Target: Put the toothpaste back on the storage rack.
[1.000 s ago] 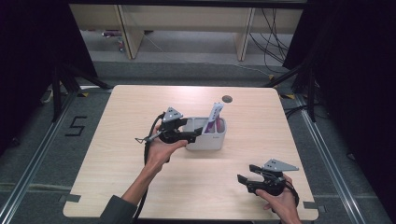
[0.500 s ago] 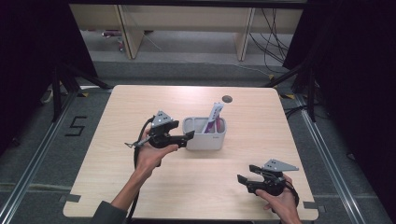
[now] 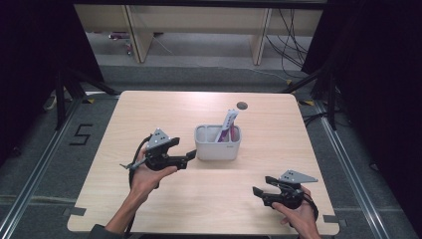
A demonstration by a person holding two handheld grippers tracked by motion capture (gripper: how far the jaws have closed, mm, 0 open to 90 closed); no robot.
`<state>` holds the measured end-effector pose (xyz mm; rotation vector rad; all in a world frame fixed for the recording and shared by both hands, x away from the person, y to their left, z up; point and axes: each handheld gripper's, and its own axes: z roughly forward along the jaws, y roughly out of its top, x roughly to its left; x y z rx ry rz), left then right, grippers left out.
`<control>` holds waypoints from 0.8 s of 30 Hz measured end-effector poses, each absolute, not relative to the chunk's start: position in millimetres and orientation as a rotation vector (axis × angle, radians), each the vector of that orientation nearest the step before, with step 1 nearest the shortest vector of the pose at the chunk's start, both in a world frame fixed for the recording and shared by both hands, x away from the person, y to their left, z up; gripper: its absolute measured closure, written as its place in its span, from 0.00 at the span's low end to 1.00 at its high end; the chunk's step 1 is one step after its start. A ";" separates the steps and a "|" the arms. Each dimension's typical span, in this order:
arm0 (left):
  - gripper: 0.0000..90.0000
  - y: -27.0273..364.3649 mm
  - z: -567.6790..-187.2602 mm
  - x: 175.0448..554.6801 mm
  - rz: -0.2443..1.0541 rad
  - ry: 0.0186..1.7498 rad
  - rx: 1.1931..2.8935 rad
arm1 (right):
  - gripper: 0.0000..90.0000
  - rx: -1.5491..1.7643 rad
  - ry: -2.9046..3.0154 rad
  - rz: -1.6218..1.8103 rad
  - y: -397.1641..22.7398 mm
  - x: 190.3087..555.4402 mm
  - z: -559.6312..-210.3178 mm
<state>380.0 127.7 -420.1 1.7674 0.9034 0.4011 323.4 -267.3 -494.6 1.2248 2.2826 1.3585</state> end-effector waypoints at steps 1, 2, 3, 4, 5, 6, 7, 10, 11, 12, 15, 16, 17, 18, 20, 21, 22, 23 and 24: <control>0.24 129.0 -420.3 378.6 0.400 0.905 1.760 | 0.34 1.229 2.284 1.346 -267.6 323.3 -494.2; 0.24 130.8 -420.2 377.3 0.399 0.902 1.760 | 0.34 1.230 2.283 1.356 -267.5 323.6 -494.6; 0.24 131.9 -420.1 376.0 0.398 0.901 1.762 | 0.34 1.282 2.278 1.359 -265.6 321.2 -494.2; 0.24 132.8 -420.5 375.2 0.397 0.898 1.768 | 0.34 1.263 2.288 1.342 -266.6 321.8 -493.8; 0.23 133.2 -421.4 374.2 0.394 0.900 1.771 | 0.34 1.260 2.285 1.354 -266.3 322.2 -494.3; 0.23 133.6 -422.7 373.2 0.395 0.899 1.778 | 0.34 1.263 2.280 1.365 -265.8 322.3 -494.6; 0.23 134.1 -424.0 371.9 0.394 0.898 1.785 | 0.34 1.268 2.286 1.343 -266.2 321.9 -493.7; 0.23 135.3 -430.0 368.4 0.389 0.905 1.790 | 0.34 1.202 2.277 1.339 -266.5 325.3 -494.5; 0.23 135.7 -431.1 368.0 0.390 0.904 1.795 | 0.34 1.210 2.278 1.347 -265.5 325.8 -495.1; 0.23 135.6 -432.8 367.6 0.386 0.903 1.784 | 0.34 1.204 2.275 1.343 -265.6 326.0 -495.4; 0.23 137.1 -435.1 365.8 0.397 0.911 1.778 | 0.34 1.208 2.282 1.324 -266.0 326.0 -496.4; 0.23 137.6 -436.5 365.4 0.396 0.908 1.783 | 0.34 1.215 2.278 1.346 -266.1 325.8 -496.6; 0.23 138.0 -437.0 364.4 0.403 0.912 1.792 | 0.34 1.219 2.280 1.345 -266.8 325.5 -496.2; 0.23 137.9 -438.4 363.4 0.399 0.912 1.795 | 0.34 1.261 2.282 1.353 -265.6 323.6 -495.6; 0.23 138.0 -441.7 362.1 0.392 0.899 1.807 | 0.34 1.229 2.280 1.334 -267.6 324.4 -495.3; 0.23 138.2 -442.3 360.7 0.395 0.904 1.817 | 0.34 1.231 2.275 1.327 -267.4 324.6 -495.5; 0.23 138.2 -443.5 359.8 0.389 0.900 1.817 | 0.34 1.241 2.275 1.324 -266.9 324.2 -495.2; 0.22 138.5 -444.2 358.9 0.389 0.898 1.821 | 0.34 1.242 2.280 1.329 -266.3 323.5 -494.9; 0.22 138.8 -445.0 357.6 0.386 0.900 1.823 | 0.34 1.231 2.283 1.335 -266.6 323.6 -495.0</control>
